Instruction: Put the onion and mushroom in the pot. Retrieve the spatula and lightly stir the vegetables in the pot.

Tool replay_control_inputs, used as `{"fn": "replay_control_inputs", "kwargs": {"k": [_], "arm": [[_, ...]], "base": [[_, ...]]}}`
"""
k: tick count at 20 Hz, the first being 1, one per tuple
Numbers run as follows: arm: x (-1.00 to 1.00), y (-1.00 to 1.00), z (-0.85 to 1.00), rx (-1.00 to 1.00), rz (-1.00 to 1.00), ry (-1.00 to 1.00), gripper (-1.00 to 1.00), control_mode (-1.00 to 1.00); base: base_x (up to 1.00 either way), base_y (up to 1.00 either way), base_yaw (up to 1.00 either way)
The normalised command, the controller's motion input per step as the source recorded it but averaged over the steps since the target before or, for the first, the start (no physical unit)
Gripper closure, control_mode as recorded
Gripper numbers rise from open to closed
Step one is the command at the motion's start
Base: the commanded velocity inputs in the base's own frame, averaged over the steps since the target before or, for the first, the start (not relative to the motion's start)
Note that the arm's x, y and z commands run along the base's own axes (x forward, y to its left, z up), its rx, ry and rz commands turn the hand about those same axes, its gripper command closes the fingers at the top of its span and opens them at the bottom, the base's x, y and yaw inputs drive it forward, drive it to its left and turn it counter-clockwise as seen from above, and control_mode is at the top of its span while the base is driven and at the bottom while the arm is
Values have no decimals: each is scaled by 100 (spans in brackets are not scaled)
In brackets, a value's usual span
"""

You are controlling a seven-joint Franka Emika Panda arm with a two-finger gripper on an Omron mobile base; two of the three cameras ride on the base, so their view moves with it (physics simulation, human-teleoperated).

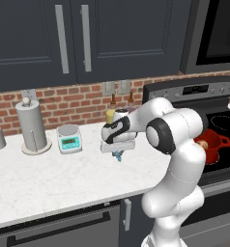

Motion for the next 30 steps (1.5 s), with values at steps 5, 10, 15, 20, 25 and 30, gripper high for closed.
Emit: {"fn": "replay_control_inputs", "kwargs": {"k": [5,10,15,20,25,30], "arm": [[-5,0,0,1,0,-1,100,-100],[-42,-4,36,0,0,-7,100,-100],[-70,-4,64,2,6,-9,100,-100],[-93,-13,64,1,9,-9,100,-100],[-92,-24,75,1,9,-13,100,-100],[-82,-27,44,0,2,-12,100,-100]], "base": [[0,0,0],[0,0,0],[0,0,0],[0,0,0],[0,0,0],[0,0,0]]}}
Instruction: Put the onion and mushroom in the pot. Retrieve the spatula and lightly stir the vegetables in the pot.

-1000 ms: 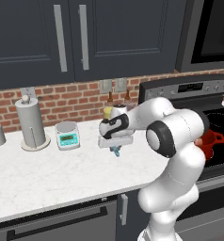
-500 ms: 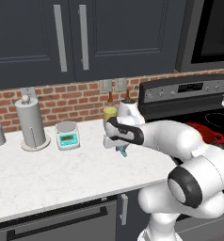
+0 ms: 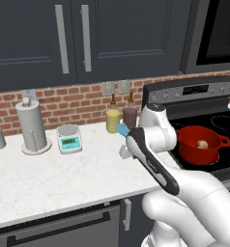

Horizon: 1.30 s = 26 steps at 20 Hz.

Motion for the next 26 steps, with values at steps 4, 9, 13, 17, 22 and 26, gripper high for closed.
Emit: {"fn": "replay_control_inputs", "kwargs": {"k": [4,9,13,17,22,26], "arm": [[0,0,0,0,0,0,100,-100],[-21,-4,27,0,3,0,100,-100],[-22,-28,74,-2,6,0,100,-100],[-29,-37,82,-4,3,0,100,-100],[-12,-71,50,-9,0,0,100,-100],[0,-75,20,-25,-10,0,100,-100]], "base": [[0,0,0],[0,0,0],[0,0,0],[0,0,0],[0,0,0],[0,0,0]]}}
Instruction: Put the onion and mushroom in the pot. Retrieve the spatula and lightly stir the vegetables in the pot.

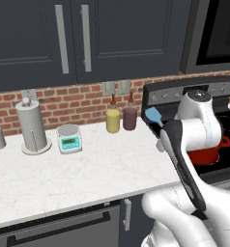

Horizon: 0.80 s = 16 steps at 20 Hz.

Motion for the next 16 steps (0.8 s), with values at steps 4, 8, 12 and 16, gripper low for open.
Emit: {"fn": "replay_control_inputs", "kwargs": {"k": [4,8,12,16], "arm": [[6,-69,9,-31,-14,1,100,-100],[18,-68,0,-24,-12,2,100,-100],[1,-49,-3,-13,-1,0,100,-100],[8,-70,-3,-13,-4,0,100,-100]], "base": [[0,0,0],[0,0,0],[0,0,0],[0,0,0]]}}
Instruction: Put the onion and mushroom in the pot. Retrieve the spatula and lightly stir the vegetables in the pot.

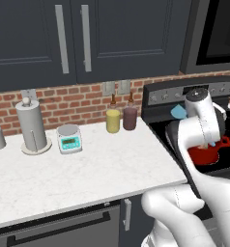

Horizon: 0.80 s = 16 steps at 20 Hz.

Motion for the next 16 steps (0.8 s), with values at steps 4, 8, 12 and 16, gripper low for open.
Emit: {"fn": "replay_control_inputs", "kwargs": {"k": [4,8,12,16], "arm": [[0,-65,0,-13,0,0,100,-100],[6,-51,0,-12,0,3,100,-100],[10,-33,0,-9,0,10,100,-100],[0,-11,0,-2,0,2,100,-100]], "base": [[0,0,0],[0,0,0],[0,0,0],[0,0,0]]}}
